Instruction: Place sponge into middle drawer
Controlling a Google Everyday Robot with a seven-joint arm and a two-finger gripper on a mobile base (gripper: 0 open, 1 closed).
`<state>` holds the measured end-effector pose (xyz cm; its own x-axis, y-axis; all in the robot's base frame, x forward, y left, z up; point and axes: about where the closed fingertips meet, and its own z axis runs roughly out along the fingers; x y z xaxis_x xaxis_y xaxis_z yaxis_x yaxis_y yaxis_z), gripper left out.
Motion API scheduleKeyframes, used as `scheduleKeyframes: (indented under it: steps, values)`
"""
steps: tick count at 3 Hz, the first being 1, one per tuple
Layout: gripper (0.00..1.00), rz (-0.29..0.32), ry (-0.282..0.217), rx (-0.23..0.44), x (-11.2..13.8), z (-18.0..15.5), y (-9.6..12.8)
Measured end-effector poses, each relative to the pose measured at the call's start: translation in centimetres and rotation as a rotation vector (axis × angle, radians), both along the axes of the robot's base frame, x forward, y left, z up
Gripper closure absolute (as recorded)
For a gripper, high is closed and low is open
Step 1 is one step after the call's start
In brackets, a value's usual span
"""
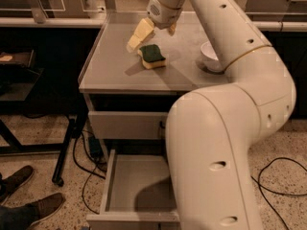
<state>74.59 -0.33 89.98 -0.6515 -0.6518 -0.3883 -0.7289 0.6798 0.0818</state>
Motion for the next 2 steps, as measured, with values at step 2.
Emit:
scheduleKeyframes:
  steps: [2]
  values:
    - [0.0,-0.021,0.0,-0.035,2.9,-2.3,2.5]
